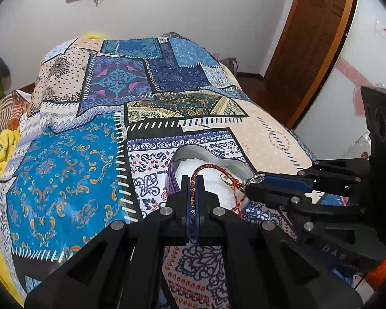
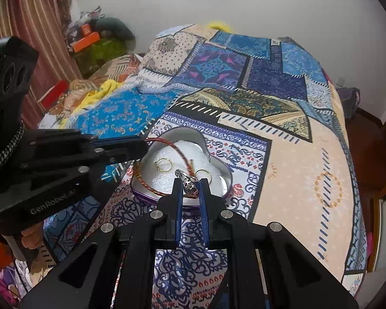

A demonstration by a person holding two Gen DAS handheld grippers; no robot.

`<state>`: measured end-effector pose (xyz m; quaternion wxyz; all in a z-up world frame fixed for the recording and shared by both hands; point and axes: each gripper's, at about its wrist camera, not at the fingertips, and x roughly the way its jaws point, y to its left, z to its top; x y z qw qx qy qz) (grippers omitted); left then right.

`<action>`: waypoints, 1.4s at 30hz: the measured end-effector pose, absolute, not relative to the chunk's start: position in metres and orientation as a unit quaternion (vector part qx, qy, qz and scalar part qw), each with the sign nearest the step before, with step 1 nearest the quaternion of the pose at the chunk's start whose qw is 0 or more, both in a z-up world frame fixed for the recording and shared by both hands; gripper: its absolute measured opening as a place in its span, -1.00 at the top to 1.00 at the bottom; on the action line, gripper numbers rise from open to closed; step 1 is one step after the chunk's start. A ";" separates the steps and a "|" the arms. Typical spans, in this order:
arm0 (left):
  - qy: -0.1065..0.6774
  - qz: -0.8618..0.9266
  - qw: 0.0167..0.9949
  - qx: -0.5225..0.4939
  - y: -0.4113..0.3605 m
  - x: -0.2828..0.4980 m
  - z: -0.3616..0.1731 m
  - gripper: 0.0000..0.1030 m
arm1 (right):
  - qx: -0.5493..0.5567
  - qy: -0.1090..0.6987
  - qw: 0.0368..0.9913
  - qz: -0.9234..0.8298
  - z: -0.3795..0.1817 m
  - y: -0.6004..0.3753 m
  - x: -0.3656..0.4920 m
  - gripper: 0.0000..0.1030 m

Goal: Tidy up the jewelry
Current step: 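Carry the charm and red bracelet over the tin and lower them inside, then open both grippers and lift them out of the tin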

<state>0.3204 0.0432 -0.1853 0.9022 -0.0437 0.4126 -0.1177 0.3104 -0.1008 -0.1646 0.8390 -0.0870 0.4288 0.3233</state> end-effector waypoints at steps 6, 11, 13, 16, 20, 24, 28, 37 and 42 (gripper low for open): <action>0.420 -0.119 0.899 -0.040 0.041 0.327 -0.191 0.98 | -0.089 0.441 0.831 0.329 -0.171 -0.097 0.316 0.78; 0.421 -0.118 0.899 -0.033 0.040 0.326 -0.193 0.98 | -0.094 0.448 0.825 0.330 -0.176 -0.094 0.318 0.78; 0.422 -0.120 0.898 -0.032 0.040 0.325 -0.193 0.98 | -0.098 0.449 0.825 0.330 -0.177 -0.092 0.319 0.78; 0.422 -0.121 0.898 -0.031 0.040 0.323 -0.192 0.97 | -0.109 0.444 0.827 0.328 -0.176 -0.090 0.317 0.78; 0.424 -0.118 0.897 -0.035 0.043 0.320 -0.189 0.97 | -0.118 0.443 0.825 0.331 -0.175 -0.087 0.315 0.78; 0.423 -0.115 0.898 -0.040 0.048 0.315 -0.185 0.96 | -0.129 0.439 0.828 0.324 -0.173 -0.086 0.314 0.76; 0.421 -0.109 0.900 -0.039 0.050 0.309 -0.181 0.93 | -0.122 0.440 0.831 0.319 -0.169 -0.089 0.313 0.74; 0.416 -0.096 0.904 -0.019 0.047 0.282 -0.168 0.55 | -0.119 0.421 0.847 0.301 -0.147 -0.101 0.292 0.72; 0.421 -0.098 0.902 -0.017 0.045 0.265 -0.166 0.49 | -0.119 0.413 0.853 0.297 -0.137 -0.107 0.278 0.58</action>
